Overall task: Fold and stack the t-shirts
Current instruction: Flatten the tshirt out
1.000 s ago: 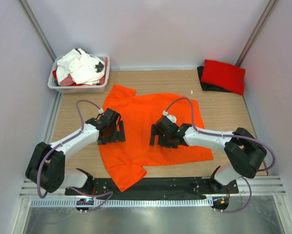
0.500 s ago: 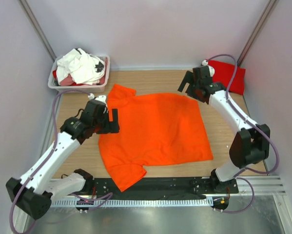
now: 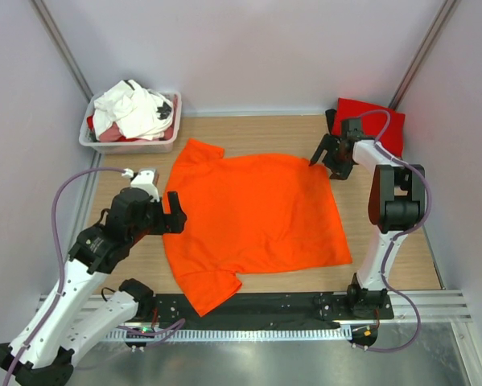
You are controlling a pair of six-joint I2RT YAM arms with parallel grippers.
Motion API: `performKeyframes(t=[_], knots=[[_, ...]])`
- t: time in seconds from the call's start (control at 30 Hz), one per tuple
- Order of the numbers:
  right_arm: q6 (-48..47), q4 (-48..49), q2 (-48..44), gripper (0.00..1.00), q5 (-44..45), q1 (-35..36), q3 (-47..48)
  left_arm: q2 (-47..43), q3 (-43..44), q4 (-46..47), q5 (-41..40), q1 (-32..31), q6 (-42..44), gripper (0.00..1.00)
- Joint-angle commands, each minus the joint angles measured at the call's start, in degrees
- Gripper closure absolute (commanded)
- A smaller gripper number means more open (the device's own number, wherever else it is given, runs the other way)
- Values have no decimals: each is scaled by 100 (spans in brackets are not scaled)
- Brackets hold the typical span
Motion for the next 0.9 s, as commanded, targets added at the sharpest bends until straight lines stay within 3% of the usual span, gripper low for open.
performKeyframes(t=[0.0, 0.23, 0.37, 0.47, 0.53, 0.57, 0.7, 0.87], knots=[[-173, 466, 74, 9, -464, -109, 183, -6, 14, 228, -121, -17, 84, 10], [-76, 958, 531, 11, -1009, -144, 52, 64, 5, 228, -103, -17, 101, 10], [56, 1363, 646, 16, -1413, -144, -177, 82, -4, 219, -138, -17, 101, 10], [135, 1574, 593, 30, -1686, -144, -396, 108, 5, 219, -155, -17, 101, 10], [188, 1741, 435, 50, -1800, -144, -634, 117, 5, 219, -190, -17, 93, 11], [196, 1785, 357, 64, -1827, -144, -695, 117, 5, 210, -191, -17, 93, 10], [100, 1786, -21, 95, -1958, -144, -801, 109, 5, 210, -217, -17, 84, 11], [-435, 1593, -1216, 99, -1548, -13, -889, 117, 5, 210, -234, -17, 92, 11]])
